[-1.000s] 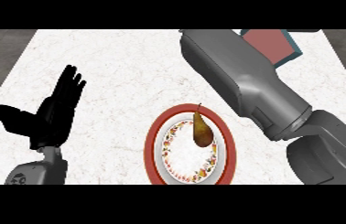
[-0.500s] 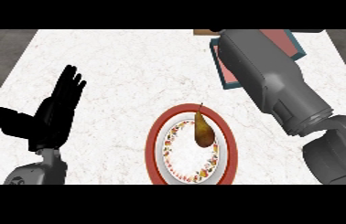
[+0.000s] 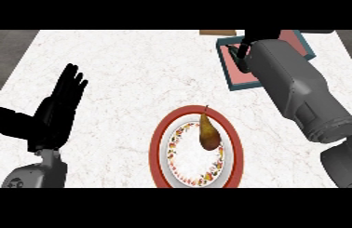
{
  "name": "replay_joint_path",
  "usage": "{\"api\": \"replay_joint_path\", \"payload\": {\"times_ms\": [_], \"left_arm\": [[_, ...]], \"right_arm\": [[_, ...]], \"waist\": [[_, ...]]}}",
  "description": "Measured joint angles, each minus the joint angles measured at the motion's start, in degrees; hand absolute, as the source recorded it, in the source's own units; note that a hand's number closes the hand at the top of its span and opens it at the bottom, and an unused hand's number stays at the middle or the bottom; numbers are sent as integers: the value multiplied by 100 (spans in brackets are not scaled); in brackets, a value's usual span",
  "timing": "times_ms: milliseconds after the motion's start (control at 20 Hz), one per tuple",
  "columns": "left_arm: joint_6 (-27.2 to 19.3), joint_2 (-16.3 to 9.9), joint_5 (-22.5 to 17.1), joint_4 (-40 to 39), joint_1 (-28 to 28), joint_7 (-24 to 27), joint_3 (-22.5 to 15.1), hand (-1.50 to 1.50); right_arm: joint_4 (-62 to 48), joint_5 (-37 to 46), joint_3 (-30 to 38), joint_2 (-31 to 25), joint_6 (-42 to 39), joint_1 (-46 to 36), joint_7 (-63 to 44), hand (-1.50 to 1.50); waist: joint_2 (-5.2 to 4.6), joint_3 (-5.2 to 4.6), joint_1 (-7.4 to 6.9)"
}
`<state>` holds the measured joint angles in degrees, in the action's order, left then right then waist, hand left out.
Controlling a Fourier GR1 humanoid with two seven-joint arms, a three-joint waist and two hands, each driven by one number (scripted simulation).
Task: Pick the eggplant from the plate and place it in the cardboard box
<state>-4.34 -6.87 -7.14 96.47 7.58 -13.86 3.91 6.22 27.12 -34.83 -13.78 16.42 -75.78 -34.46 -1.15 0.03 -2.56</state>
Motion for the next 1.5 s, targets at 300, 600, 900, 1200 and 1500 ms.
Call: {"api": "replay_joint_path", "payload": {"times_ms": [300, 600, 900, 1200, 1500], "left_arm": [[-34, 31, 32, -58, 54, 13, -8, 0], [-43, 49, 46, -36, 1, -13, -27, 0], [-124, 95, 110, -103, -18, 19, -24, 0], [-166, 110, 138, -77, -49, 43, -2, 0], [-83, 42, 67, -225, 3, 110, 123, 0]], "right_arm": [[315, -54, 223, -209, 1505, 137, 682, -150], [825, -540, 884, -277, 2663, 149, 1222, -150], [1744, -1594, 2004, -320, 3166, 447, 1954, -150], [2625, -2441, 2945, -508, 3139, 1174, 3022, -150], [3324, -2812, 3493, -577, 3096, 1980, 3790, -150]], "waist": [[-2, 8, 2], [29, 8, 36], [57, 13, 137], [85, 7, 199], [104, 1, 236]]}}
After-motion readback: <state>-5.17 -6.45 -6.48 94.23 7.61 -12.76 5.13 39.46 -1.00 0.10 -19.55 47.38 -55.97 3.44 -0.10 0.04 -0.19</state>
